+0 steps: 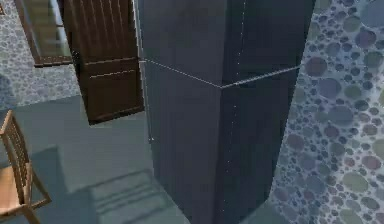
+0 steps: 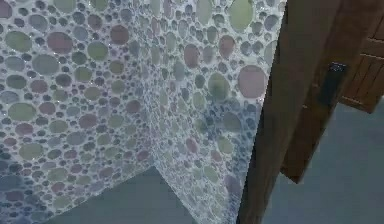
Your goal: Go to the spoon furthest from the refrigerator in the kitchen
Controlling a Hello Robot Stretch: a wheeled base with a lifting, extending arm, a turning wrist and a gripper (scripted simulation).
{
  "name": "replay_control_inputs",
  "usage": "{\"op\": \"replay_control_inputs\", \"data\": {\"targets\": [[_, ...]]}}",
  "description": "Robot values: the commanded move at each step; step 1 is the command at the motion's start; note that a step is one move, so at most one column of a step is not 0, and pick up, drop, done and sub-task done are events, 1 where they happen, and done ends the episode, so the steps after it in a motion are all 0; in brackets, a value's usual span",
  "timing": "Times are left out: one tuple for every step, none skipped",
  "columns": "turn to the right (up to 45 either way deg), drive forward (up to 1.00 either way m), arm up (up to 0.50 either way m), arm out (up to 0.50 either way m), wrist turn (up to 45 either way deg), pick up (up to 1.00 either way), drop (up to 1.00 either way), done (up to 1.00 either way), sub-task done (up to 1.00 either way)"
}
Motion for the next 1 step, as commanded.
{"op": "replay_control_inputs", "data": {"targets": [[-45.0,0.0,0.0,0.0,0.0,0.0,0.0,0.0,0.0]]}}
